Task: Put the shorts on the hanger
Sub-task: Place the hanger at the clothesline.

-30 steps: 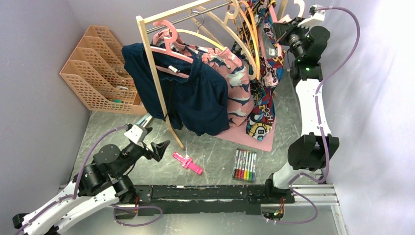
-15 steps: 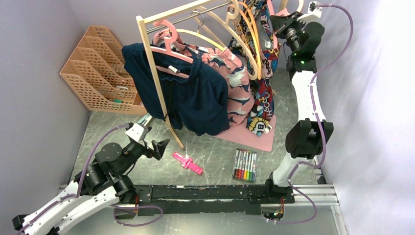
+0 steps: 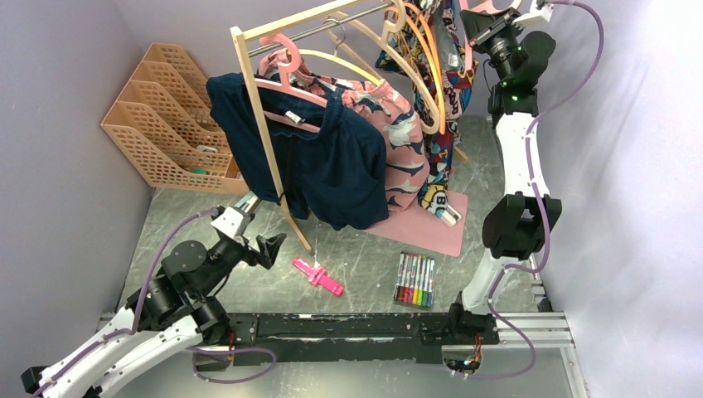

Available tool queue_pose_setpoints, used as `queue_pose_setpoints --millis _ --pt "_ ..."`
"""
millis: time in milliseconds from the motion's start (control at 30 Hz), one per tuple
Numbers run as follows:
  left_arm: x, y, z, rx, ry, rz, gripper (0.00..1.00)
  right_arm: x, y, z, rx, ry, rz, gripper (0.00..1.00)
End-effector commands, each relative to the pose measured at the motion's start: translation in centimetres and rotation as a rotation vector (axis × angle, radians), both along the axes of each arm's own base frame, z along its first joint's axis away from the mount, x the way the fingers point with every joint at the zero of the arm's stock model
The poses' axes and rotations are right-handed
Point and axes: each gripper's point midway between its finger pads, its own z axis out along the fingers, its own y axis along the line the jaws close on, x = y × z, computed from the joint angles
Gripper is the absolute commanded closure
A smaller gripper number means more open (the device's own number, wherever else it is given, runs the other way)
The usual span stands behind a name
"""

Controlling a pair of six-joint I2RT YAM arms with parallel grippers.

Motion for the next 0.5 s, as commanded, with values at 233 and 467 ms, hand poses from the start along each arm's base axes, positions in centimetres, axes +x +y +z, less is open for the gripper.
queue_pose_setpoints --millis 233,467 --pt "0.3 0.5 1.0 -0.025 -0.016 0.024 0.05 -0.2 0.7 4.6 0.065 -0.139 0.074 1.0" --pt "0.4 0.5 0.9 -0.022 -0.013 0.027 0.04 0.8 2.3 4.5 -0.013 -0.125 0.074 1.0"
